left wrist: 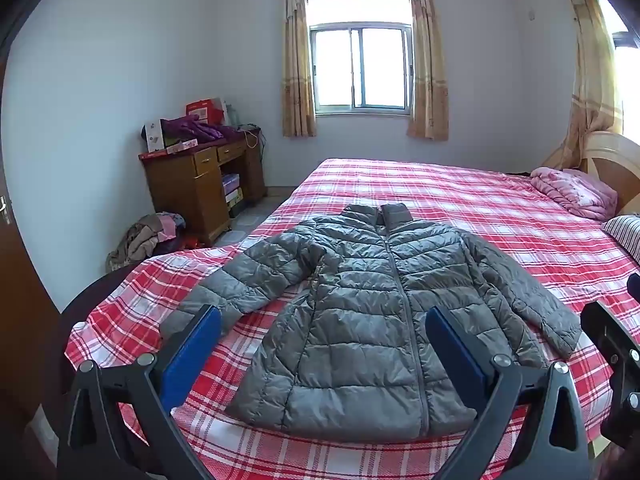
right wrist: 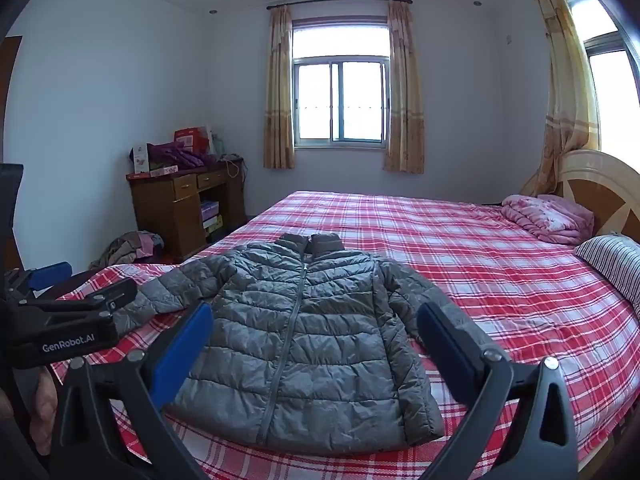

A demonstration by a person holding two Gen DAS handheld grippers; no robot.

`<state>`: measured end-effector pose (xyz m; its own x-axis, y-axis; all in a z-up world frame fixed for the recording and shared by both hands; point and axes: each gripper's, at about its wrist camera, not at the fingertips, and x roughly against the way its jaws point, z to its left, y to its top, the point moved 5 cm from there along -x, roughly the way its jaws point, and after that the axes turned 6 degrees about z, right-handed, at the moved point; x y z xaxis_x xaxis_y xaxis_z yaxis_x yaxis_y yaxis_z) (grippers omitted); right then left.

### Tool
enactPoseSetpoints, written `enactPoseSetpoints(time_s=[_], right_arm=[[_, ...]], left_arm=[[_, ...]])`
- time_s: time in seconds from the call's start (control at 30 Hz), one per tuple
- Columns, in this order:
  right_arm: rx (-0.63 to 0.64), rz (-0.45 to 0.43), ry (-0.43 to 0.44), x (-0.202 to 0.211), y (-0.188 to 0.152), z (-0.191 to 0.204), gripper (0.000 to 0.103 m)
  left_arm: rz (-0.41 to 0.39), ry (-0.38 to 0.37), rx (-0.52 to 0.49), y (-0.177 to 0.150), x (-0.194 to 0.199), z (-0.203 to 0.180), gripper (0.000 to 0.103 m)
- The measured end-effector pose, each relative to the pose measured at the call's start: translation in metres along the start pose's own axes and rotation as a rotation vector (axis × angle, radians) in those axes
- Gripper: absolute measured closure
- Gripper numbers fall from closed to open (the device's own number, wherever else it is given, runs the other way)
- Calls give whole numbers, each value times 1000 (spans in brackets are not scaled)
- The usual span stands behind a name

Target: Fold large clothes

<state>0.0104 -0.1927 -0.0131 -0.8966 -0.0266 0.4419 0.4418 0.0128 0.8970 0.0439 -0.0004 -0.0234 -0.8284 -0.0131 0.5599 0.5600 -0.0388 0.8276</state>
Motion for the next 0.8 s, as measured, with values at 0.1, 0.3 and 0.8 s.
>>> enactPoseSetpoints(time_s=[0.1,0.3,0.8], right_arm=[[-3,5,-1,0,0,0,0],[-5,2,0,-1,0,-1,0],[-4,-6,-3,-3,0,1,0]], left_arm=[[-3,-8,-8,0,0,-3,1],[-2,-10,2,4,0,0,1],[-19,-9,19,2,1,4,1]])
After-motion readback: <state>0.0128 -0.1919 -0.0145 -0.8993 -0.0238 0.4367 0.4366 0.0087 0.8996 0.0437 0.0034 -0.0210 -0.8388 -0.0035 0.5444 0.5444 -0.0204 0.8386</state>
